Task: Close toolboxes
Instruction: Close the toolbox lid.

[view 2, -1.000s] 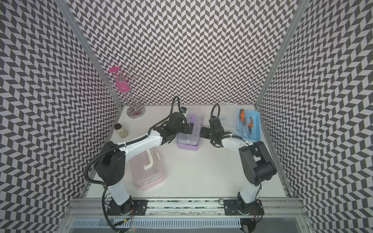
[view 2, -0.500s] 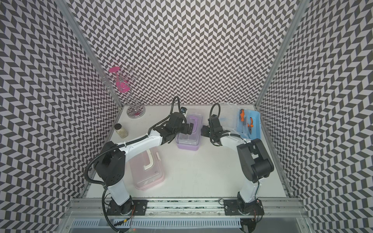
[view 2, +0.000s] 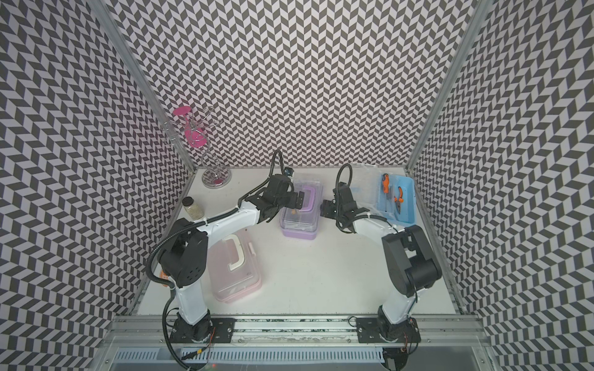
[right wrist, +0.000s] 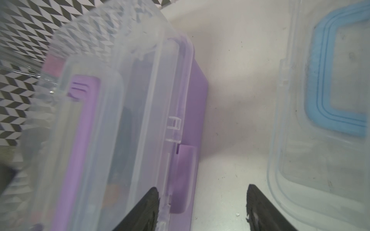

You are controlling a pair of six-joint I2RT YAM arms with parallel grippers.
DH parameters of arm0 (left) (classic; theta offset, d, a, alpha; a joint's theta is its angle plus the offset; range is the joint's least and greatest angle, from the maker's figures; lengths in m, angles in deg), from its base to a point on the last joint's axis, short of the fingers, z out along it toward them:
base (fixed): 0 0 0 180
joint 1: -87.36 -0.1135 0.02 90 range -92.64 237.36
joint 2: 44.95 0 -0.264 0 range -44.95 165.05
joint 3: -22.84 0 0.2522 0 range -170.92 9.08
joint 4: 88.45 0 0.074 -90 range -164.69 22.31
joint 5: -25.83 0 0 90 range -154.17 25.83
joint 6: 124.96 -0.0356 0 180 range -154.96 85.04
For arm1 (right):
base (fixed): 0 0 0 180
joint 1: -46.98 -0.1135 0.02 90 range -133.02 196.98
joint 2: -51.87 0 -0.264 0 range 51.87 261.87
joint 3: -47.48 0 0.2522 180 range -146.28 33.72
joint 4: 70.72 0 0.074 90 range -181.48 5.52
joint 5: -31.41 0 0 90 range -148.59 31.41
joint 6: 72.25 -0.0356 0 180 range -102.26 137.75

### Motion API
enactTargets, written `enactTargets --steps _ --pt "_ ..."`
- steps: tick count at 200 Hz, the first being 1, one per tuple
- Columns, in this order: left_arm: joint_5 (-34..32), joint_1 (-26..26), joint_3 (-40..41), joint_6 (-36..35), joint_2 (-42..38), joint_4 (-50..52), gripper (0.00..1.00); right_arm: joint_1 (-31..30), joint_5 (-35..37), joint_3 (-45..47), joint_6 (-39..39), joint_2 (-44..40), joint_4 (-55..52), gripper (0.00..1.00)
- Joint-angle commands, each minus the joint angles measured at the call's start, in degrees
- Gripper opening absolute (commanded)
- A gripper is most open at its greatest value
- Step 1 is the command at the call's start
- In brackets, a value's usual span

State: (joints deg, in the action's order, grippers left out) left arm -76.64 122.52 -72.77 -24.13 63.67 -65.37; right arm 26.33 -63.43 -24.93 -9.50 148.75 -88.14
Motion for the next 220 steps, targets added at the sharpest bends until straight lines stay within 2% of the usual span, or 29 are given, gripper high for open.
enactTargets --steps 1,47,91,140,220 --pt "2.23 -1.50 -2.80 1.84 1.13 1.00 0.99 1.10 -4.62 0.43 -0.57 -3.57 2.07 0.69" --pt "6.63 -2.64 -1.45 3.65 1.82 -2.01 0.99 2.52 -11.16 1.59 -1.69 -5.39 4.98 0.71" --pt "8.33 -2.55 -0.36 5.46 1.91 -2.33 0.99 2.58 -21.51 0.50 -2.53 -0.39 10.12 0.77" --pt "8.93 -1.60 1.94 6.57 1.53 -2.30 0.99 2.21 -24.90 -0.08 -2.23 3.70 11.10 0.76" --pt "9.12 1.66 7.90 7.27 -1.20 -2.88 0.99 0.22 -25.22 2.74 -0.91 3.45 10.56 0.71"
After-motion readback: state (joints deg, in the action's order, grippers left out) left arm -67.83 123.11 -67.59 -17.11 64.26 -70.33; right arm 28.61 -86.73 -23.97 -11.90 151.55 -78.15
